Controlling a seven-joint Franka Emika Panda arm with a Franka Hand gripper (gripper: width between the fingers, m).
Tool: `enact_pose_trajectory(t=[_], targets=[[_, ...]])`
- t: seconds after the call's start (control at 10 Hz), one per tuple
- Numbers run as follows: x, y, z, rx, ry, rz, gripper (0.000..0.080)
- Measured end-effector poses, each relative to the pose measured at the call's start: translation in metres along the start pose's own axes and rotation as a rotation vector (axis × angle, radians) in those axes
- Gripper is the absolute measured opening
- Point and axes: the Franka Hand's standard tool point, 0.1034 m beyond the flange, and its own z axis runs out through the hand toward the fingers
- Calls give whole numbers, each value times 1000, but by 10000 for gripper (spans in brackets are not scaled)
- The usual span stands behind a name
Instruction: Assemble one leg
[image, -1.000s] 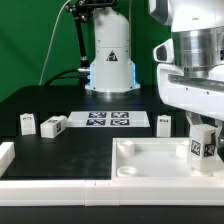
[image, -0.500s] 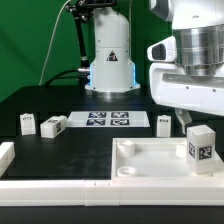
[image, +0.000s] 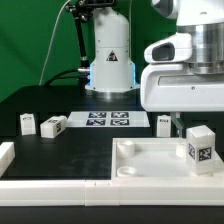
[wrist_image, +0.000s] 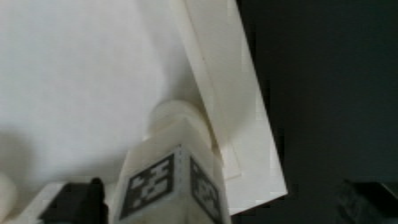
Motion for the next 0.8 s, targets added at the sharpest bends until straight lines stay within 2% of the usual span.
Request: enact_pose_trajectory(t=[0.3, 0.5, 0.6, 0.7, 0.8], targets=[[3, 6, 2, 2, 25, -220, 649], [4, 9, 2, -9, 25, -453, 649], [4, 9, 2, -8, 25, -472, 649], [3, 9, 2, -8, 25, -468, 630], [3, 9, 2, -8, 25, -468, 502]])
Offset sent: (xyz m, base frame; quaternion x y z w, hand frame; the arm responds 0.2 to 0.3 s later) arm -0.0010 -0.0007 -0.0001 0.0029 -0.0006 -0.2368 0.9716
